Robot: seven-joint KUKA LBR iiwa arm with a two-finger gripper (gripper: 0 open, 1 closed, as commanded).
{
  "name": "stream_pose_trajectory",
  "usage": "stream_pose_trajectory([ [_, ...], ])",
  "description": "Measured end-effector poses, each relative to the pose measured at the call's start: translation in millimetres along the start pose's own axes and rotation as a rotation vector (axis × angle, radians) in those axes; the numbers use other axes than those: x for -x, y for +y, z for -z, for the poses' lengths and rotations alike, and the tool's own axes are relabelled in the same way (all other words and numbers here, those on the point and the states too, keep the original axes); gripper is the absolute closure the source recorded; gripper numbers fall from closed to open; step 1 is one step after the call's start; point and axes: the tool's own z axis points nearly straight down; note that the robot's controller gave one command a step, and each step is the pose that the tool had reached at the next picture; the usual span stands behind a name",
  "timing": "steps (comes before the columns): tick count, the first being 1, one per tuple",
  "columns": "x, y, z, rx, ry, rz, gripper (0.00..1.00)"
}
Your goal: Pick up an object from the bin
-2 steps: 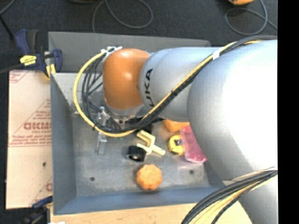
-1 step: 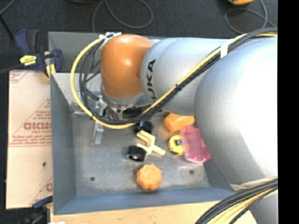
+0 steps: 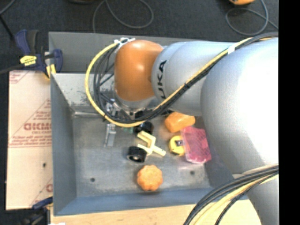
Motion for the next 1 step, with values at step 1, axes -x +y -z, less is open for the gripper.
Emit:
stream_pose_trajectory([
  [1, 10.8, -53.1, -39.7, -0.008, 0.015, 0.035, 0.0],
])
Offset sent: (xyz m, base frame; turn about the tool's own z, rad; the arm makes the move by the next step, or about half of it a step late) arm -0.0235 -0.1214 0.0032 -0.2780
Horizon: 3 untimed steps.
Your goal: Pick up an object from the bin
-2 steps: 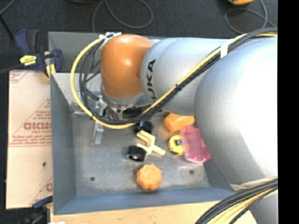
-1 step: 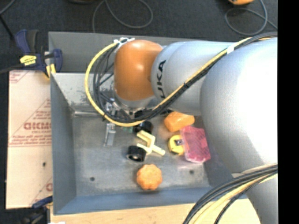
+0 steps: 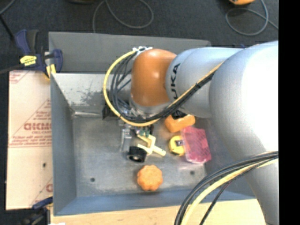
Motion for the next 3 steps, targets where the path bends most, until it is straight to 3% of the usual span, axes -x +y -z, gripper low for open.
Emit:
stream_pose_trajectory([
  [1, -11.3, -31.4, 15.2, 0.002, -0.006, 0.123, 0.0],
  [2, -17.7, -60.3, 7.2, 0.001, -0.011, 0.359, 0.0],
  [3, -39.4, -94.2, -4.0, 0.002, -0.017, 0.354, 0.0],
])
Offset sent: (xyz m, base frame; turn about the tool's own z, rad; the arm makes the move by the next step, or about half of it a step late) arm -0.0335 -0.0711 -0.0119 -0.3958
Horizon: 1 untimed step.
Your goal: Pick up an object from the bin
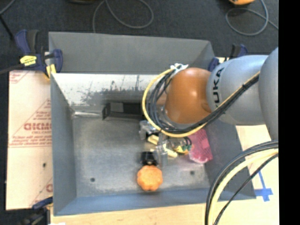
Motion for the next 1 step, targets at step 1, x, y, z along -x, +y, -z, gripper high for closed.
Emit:
stream_pose_trajectory([
  [1, -33.3, -16.5, -10.1, -0.003, 0.0, -0.034, 0.0],
])
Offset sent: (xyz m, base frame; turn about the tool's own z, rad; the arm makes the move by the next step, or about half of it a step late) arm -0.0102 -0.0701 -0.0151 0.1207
